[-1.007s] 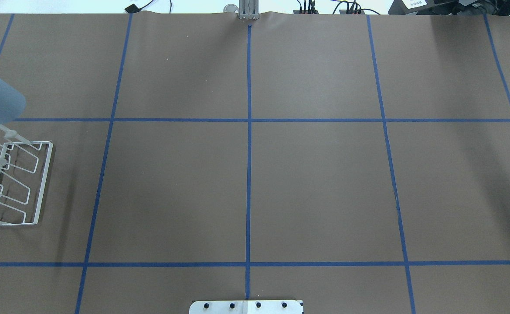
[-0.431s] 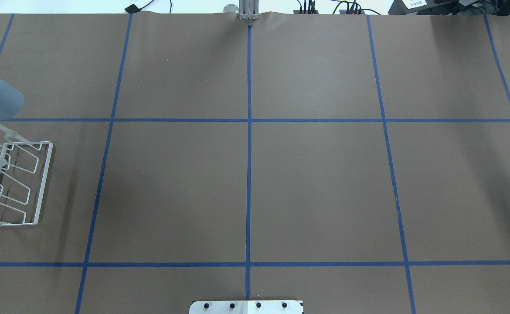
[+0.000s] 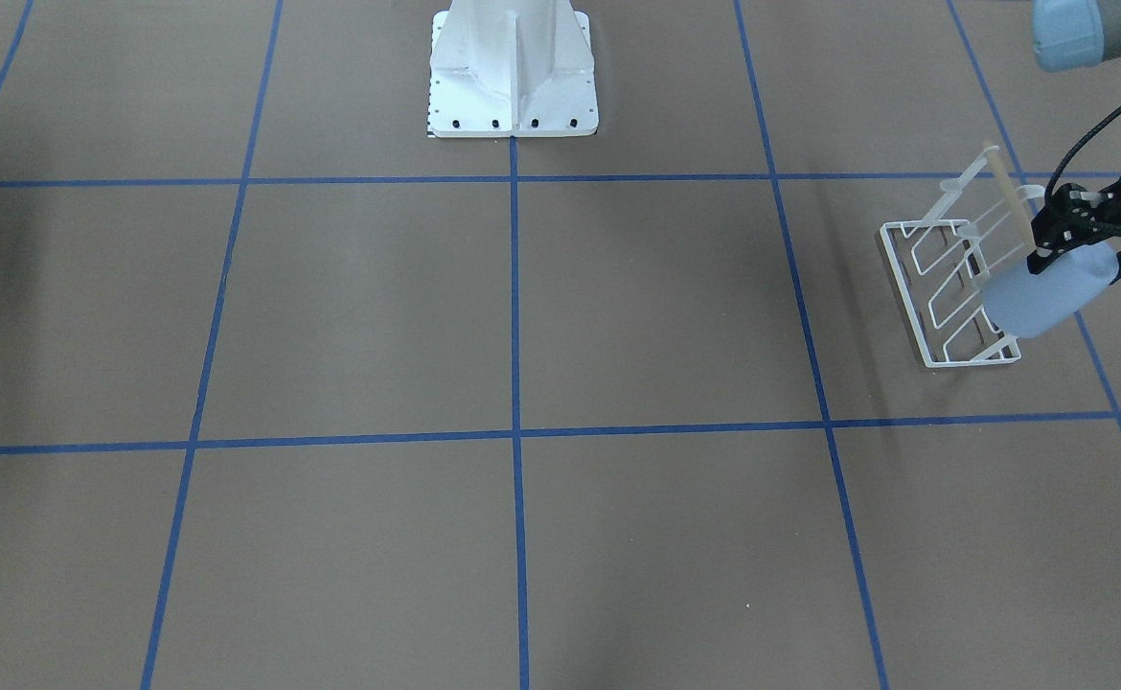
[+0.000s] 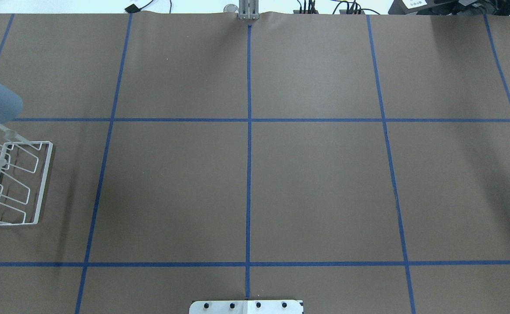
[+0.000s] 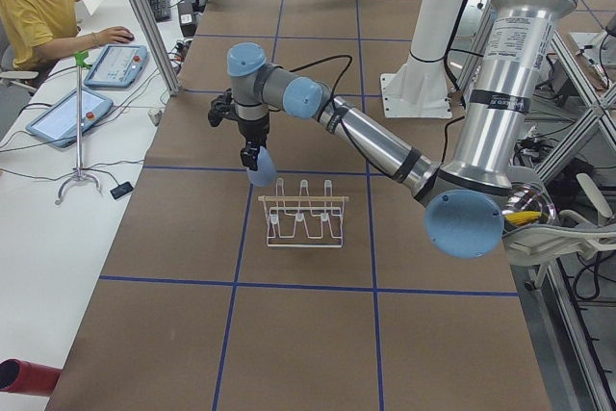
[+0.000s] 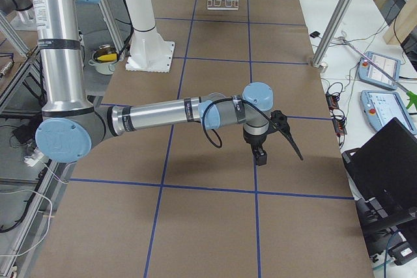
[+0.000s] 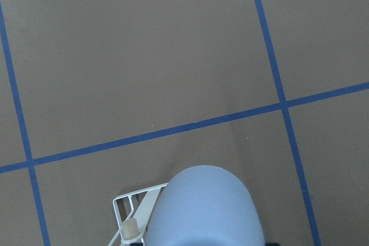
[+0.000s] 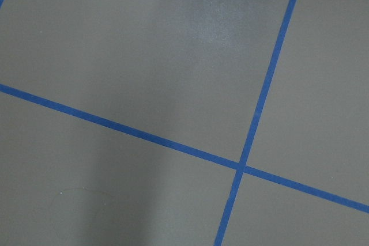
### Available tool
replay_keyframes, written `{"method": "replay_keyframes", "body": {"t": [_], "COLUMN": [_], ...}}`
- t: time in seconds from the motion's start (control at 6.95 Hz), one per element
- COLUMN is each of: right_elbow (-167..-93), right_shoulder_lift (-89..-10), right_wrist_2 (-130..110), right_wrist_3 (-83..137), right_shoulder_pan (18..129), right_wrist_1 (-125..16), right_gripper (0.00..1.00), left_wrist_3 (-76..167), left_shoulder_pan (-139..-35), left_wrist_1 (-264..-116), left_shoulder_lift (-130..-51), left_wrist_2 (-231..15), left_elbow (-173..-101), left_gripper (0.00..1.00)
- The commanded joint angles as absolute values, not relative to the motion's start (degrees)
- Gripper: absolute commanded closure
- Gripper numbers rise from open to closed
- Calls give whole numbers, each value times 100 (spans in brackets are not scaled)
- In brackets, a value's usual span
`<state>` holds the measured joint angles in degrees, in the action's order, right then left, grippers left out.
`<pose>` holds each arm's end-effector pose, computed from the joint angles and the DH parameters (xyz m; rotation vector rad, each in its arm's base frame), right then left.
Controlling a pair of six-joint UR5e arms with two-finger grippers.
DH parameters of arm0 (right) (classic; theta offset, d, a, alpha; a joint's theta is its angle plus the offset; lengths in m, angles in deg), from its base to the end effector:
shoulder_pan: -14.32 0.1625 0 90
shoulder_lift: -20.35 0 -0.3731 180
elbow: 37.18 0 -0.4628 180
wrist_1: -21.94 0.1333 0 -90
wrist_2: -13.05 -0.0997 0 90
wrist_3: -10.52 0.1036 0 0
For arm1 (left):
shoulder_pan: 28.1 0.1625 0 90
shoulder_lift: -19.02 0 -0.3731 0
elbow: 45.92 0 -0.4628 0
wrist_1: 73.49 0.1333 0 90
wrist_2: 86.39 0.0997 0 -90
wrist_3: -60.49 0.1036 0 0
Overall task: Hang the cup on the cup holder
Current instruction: 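Lower the cup with the left gripper onto a rack hook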
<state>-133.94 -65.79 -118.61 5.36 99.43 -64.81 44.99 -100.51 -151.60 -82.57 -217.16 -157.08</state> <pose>0.0135 -0.5987 0.5007 0.2336 -0.7248 -0.2549 0.1143 -0.5778 0.3154 0.1338 0.7740 0.1641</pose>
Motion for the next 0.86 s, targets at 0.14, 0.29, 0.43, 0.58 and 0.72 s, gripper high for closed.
{"method": "replay_keyframes", "body": {"t": [0.14, 0.29, 0.43, 0.58, 0.72], "right_elbow": [-13386, -13386, -13377, -13377, -13377], "right_shoulder_lift": [-6578, -6587, -6587, -6587, -6587], "right_wrist_2": [-11861, -11861, -11861, -11861, -11861], "right_wrist_3": [543, 543, 551, 551, 551], "right_shoulder_pan": [9931, 9922, 9913, 9896, 9878], "right_wrist_1": [-6481, -6481, -6481, -6490, -6490], "right_gripper": [0, 0, 0, 0, 0], "left_wrist_3": [4275, 4239, 4238, 4238, 4047], "left_shoulder_pan": [-10026, -10017, -9999, -9999, -9964], "left_wrist_1": [-15171, -15171, -15171, -15328, -15669], "left_shoulder_lift": [-8170, -8161, -8135, -7952, -7767], "left_wrist_2": [-21900, -21920, -21920, -21911, -21902], "left_elbow": [-15771, -15771, -15772, -15806, -15815], "left_gripper": [100, 100, 100, 100, 100]}}
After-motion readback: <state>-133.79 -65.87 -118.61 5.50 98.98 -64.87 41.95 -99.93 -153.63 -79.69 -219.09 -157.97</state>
